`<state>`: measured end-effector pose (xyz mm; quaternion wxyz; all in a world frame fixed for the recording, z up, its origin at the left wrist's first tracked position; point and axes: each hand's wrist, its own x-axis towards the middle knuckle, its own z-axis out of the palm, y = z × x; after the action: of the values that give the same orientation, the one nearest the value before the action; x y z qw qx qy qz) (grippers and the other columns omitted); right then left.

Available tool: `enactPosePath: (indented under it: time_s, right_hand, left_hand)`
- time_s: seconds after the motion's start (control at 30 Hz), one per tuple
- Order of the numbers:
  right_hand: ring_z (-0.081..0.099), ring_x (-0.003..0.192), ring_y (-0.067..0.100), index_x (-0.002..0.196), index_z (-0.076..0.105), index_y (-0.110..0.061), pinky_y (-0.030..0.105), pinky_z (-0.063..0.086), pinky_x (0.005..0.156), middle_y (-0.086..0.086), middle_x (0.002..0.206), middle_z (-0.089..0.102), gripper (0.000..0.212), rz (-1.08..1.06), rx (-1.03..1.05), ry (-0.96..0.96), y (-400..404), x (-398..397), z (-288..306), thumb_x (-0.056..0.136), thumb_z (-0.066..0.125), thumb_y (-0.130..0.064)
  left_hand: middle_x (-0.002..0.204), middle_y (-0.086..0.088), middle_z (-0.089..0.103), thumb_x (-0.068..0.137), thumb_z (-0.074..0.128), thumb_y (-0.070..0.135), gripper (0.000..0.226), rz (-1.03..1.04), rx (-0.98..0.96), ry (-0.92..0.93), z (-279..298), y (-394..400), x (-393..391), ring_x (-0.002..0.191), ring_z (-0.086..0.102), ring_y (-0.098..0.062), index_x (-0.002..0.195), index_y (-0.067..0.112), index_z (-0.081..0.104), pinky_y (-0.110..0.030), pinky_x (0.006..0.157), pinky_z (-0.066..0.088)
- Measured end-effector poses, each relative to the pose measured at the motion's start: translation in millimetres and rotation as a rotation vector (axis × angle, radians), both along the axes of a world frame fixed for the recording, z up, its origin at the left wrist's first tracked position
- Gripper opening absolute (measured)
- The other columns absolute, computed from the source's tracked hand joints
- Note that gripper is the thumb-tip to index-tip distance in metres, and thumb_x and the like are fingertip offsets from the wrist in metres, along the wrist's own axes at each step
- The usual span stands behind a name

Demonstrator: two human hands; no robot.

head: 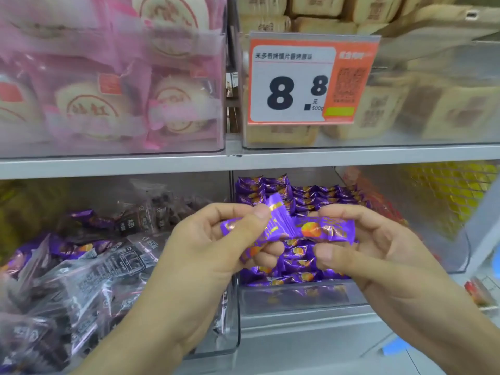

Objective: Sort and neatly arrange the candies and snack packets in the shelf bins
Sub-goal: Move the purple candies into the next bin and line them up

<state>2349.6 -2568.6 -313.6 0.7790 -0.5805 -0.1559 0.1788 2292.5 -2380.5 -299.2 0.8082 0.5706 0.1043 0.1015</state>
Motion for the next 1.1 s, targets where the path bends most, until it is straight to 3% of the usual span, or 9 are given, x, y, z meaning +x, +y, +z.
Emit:
enactPosePath:
  time_s: [0.2, 0.3, 0.37, 0.53, 0.6, 0.7, 0.77, 0.93, 1.1]
  right_hand:
    - [0.071, 0.087, 0.028, 0.106, 0.073, -0.011, 0.027, 0.057, 0.074, 0.021, 0.111, 0.071, 0.062, 0.044, 0.015, -0.022, -0.9, 2.5, -0.4, 0.051, 0.096, -0.029]
    - [0.072, 0.084, 0.026, 0.093, 0.074, -0.009, 0.027, 0.058, 0.07, 0.018, 0.112, 0.071, 0.038, 0.02, 0.061, -0.063, 0.2, 0.7, 0.2, 0.058, 0.081, 0.003]
    - [0.072, 0.082, 0.025, 0.086, 0.074, -0.011, 0.028, 0.058, 0.07, 0.019, 0.112, 0.071, 0.039, -0.004, 0.096, -0.067, 1.2, -1.3, 1.0, 0.057, 0.069, 0.014]
    - [0.073, 0.084, 0.034, 0.093, 0.072, -0.006, 0.036, 0.059, 0.079, 0.02, 0.107, 0.071, 0.05, -0.024, 0.138, -0.008, 2.3, 0.3, -1.7, 0.049, 0.094, -0.018]
    - [0.073, 0.085, 0.036, 0.087, 0.074, -0.007, 0.036, 0.059, 0.077, 0.02, 0.101, 0.072, 0.05, -0.088, 0.144, 0.024, 4.9, 0.2, -1.6, 0.044, 0.096, -0.021]
    - [0.074, 0.079, 0.036, 0.069, 0.074, -0.008, 0.037, 0.061, 0.072, 0.021, 0.094, 0.074, 0.029, -0.224, 0.179, 0.109, 8.2, -0.6, -0.2, 0.042, 0.084, -0.004]
    - [0.074, 0.076, 0.036, 0.063, 0.072, -0.01, 0.041, 0.061, 0.075, 0.021, 0.089, 0.074, 0.025, -0.278, 0.208, 0.127, 10.4, -1.1, 0.5, 0.042, 0.081, -0.002]
    - [0.071, 0.067, 0.019, 0.071, 0.076, -0.017, 0.021, 0.055, 0.061, 0.012, 0.082, 0.074, 0.053, -0.27, 0.208, 0.096, 12.1, -1.7, -5.0, 0.024, 0.099, -0.028]
    - [0.073, 0.082, 0.022, 0.087, 0.078, -0.015, 0.025, 0.058, 0.069, 0.014, 0.096, 0.072, 0.069, -0.187, 0.243, 0.155, 11.1, 2.2, -13.5, 0.023, 0.102, -0.024]
  left_hand:
    - [0.086, -0.018, 0.075, 0.061, 0.072, 0.029, 0.044, 0.043, 0.039, -0.035, -3.9, 4.1, 2.5, 0.07, 0.073, -0.027, 0.096, 0.003, 0.073, -0.027, 0.063, 0.059]
    - [0.085, -0.011, 0.077, 0.062, 0.071, 0.038, 0.036, 0.064, 0.162, -0.06, -5.1, 4.1, 2.4, 0.068, 0.07, -0.016, 0.088, 0.015, 0.079, -0.027, 0.067, 0.057]
    - [0.083, -0.007, 0.077, 0.061, 0.072, 0.04, 0.032, 0.079, 0.202, -0.088, -3.6, 2.6, 1.8, 0.067, 0.068, -0.013, 0.086, 0.021, 0.08, -0.025, 0.067, 0.055]
    - [0.078, -0.011, 0.076, 0.064, 0.073, 0.034, 0.027, 0.12, 0.147, -0.111, -3.0, -0.6, 2.0, 0.065, 0.071, -0.017, 0.085, 0.018, 0.08, -0.018, 0.056, 0.051]
    - [0.077, -0.013, 0.076, 0.062, 0.074, 0.035, 0.035, 0.14, 0.133, -0.107, -3.6, -1.8, 2.5, 0.067, 0.074, -0.022, 0.087, 0.01, 0.078, -0.025, 0.06, 0.054]
    - [0.083, -0.013, 0.076, 0.057, 0.076, 0.036, 0.05, 0.133, 0.11, -0.101, -4.3, -4.2, 2.5, 0.077, 0.075, -0.029, 0.094, 0.003, 0.069, -0.039, 0.079, 0.057]
    - [0.087, -0.013, 0.076, 0.055, 0.078, 0.031, 0.053, 0.105, 0.072, -0.101, -4.9, -5.5, 2.1, 0.082, 0.075, -0.032, 0.096, 0.0, 0.065, -0.041, 0.077, 0.061]
    - [0.093, -0.014, 0.076, 0.063, 0.089, 0.017, 0.049, 0.054, 0.043, -0.125, -7.6, -7.5, 1.6, 0.087, 0.074, -0.029, 0.103, 0.002, 0.065, -0.031, 0.075, 0.06]
    - [0.093, 0.0, 0.078, 0.065, 0.072, 0.027, 0.044, 0.066, 0.238, -0.152, -10.6, -8.8, 1.7, 0.082, 0.073, -0.014, 0.108, 0.019, 0.069, -0.018, 0.073, 0.055]
